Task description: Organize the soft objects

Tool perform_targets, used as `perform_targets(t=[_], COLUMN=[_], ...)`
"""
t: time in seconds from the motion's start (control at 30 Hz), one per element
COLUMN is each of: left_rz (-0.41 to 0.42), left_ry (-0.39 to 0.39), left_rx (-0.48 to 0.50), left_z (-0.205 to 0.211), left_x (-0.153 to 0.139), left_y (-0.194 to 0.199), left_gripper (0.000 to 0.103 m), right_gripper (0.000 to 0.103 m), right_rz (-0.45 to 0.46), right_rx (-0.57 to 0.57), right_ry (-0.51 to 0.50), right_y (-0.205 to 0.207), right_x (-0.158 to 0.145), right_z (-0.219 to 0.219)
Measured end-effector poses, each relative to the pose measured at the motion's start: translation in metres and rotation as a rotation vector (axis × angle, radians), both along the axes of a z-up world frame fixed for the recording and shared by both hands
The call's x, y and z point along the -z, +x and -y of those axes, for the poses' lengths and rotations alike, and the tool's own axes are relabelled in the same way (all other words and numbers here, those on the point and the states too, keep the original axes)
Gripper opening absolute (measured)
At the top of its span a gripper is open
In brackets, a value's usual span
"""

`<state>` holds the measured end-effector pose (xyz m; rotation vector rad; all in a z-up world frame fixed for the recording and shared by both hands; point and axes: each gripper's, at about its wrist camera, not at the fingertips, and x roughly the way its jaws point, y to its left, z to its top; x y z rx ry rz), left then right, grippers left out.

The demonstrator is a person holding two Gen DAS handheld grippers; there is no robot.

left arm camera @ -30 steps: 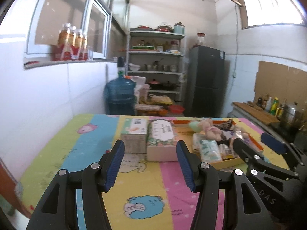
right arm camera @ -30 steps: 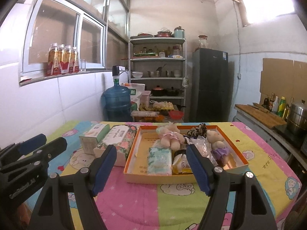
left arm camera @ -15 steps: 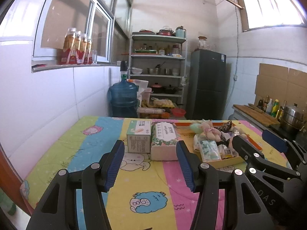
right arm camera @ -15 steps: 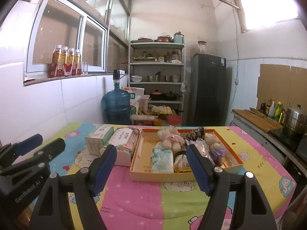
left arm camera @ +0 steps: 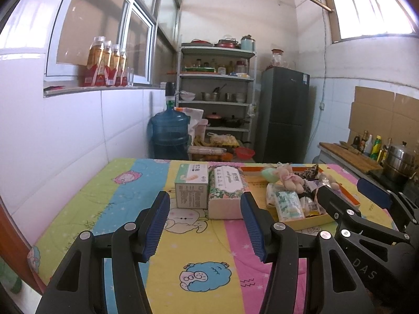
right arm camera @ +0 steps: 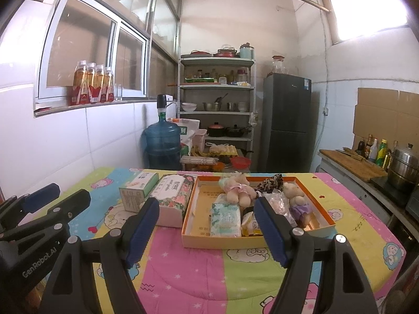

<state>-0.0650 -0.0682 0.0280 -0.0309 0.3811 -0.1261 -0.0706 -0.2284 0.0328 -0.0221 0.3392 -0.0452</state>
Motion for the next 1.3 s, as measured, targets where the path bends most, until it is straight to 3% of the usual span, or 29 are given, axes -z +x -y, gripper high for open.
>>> perform_targets(t=[1.3], left_rz=[0.000], left_ry=[0.008], left_rx=[0.008], left_z=[0.0028], left_x=[0.0006], left_y=[0.0032], left_gripper=[0.058], right_gripper=[0.074], right_rz=[-0.005], right_rx=[-0.007], right_ry=[0.005], right_y=[0.0028], right_x=[0.0023], right_z=[0.0001])
